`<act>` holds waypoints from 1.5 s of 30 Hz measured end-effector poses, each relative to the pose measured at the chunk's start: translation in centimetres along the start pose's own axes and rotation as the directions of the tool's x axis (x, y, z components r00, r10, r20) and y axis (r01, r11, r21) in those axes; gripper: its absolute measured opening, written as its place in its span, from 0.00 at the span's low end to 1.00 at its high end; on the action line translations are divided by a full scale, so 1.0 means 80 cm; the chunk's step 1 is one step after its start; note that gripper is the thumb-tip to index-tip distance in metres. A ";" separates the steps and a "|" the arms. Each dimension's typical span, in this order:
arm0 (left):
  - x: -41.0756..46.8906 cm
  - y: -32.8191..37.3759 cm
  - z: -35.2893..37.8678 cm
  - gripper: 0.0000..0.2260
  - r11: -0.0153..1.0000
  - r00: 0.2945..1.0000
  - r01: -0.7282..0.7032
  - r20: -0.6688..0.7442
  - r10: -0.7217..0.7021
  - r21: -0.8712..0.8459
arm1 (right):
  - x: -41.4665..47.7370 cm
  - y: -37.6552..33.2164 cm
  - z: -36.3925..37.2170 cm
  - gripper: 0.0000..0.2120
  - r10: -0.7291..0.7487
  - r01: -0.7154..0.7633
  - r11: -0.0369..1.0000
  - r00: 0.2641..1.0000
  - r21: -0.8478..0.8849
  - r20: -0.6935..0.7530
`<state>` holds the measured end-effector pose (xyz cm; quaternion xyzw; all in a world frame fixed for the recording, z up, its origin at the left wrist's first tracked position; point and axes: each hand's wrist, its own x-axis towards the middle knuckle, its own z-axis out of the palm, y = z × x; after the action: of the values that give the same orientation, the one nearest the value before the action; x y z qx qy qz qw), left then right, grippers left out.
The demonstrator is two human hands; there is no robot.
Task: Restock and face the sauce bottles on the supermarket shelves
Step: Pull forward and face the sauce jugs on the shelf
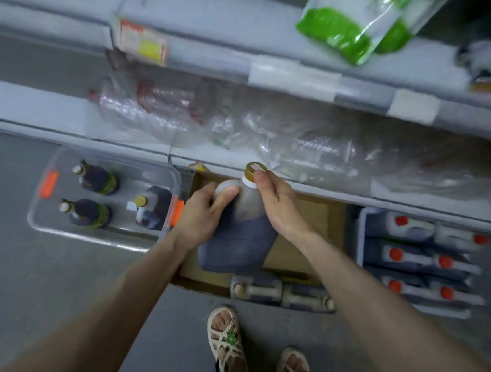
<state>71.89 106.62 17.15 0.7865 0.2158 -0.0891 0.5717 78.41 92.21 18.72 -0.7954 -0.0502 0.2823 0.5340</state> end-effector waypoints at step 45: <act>-0.019 0.877 0.235 0.16 0.727 0.728 -0.675 -0.270 0.630 -0.122 | -0.133 -0.507 -0.717 0.18 -0.535 0.579 0.809 0.652 -0.103 -0.537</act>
<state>103.50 70.86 71.88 0.7510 -0.0090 0.2259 0.6204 107.38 58.29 74.05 -0.7660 -0.1278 -0.1304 0.6164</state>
